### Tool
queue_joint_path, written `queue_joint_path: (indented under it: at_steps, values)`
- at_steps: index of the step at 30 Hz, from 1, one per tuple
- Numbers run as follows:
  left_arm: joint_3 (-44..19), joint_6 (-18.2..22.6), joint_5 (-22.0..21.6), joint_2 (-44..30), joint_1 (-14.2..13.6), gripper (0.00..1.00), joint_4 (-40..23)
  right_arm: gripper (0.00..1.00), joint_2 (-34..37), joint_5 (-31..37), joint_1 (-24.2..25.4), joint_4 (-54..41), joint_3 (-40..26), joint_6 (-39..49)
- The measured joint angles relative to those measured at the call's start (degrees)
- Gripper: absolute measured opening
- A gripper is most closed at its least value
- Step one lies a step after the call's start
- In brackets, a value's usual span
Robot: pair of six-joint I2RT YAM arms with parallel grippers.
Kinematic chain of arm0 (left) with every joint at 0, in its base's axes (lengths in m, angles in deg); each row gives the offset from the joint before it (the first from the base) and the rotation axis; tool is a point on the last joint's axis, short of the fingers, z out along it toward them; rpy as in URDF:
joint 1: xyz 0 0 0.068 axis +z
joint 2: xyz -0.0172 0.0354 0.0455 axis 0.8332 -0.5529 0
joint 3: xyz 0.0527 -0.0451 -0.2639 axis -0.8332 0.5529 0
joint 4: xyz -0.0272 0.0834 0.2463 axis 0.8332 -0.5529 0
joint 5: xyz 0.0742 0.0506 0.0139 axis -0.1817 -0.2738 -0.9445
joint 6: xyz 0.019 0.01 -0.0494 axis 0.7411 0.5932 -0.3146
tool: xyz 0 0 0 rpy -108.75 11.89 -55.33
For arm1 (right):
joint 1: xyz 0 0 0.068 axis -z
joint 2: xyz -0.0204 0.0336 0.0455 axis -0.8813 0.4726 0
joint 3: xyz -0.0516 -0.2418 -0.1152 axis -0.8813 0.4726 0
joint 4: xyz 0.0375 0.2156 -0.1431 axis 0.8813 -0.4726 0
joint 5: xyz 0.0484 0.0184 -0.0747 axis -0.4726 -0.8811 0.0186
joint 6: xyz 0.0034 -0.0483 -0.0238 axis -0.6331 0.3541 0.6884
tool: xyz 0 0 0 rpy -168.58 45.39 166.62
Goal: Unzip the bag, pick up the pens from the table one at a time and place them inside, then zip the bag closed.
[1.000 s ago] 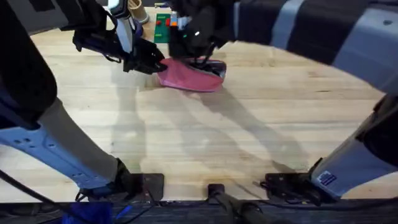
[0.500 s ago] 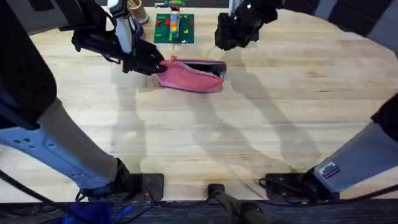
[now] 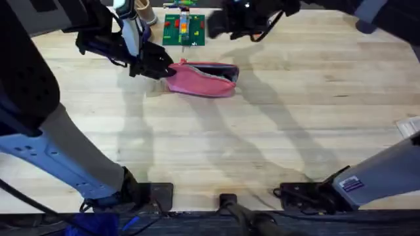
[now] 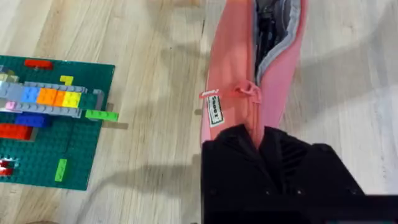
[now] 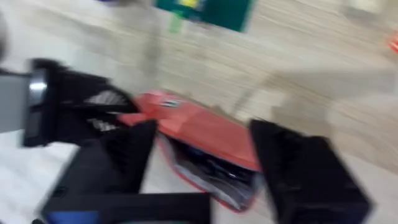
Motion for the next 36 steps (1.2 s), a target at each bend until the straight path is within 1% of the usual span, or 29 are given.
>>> queue_joint_path:
  at_steps: [2,3,4,10,14,25,36]
  values:
    - [0.0,0.0,0.0,0.0,0.0,0.043,0.0,0.854,-0.02,-2.6,-1.18,2.26,0.0,0.01]
    - [0.0,0.0,0.0,0.0,0.0,0.044,0.0,0.961,-0.02,-3.6,-1.82,3.38,0.0,0.15]
    - [0.0,0.0,0.0,0.0,0.0,0.043,0.0,0.988,0.0,-4.38,-2.42,4.31,0.0,0.21]
    - [0.0,0.0,0.0,0.0,0.0,0.043,0.0,0.997,0.0,-6.66,-5.83,9.6,0.0,0.21]
    - [0.0,0.0,0.0,0.0,0.0,0.043,0.0,0.997,0.32,-7.25,-7.16,10.84,0.0,0.21]
    - [0.0,0.02,0.0,0.0,0.0,0.042,0.0,0.997,7.28,-7.49,-7.32,10.44,0.0,-3.99]
    - [0.0,0.0,-0.02,0.0,0.0,0.042,0.01,0.997,10.18,-7.71,-7.34,10.22,0.0,-8.37]
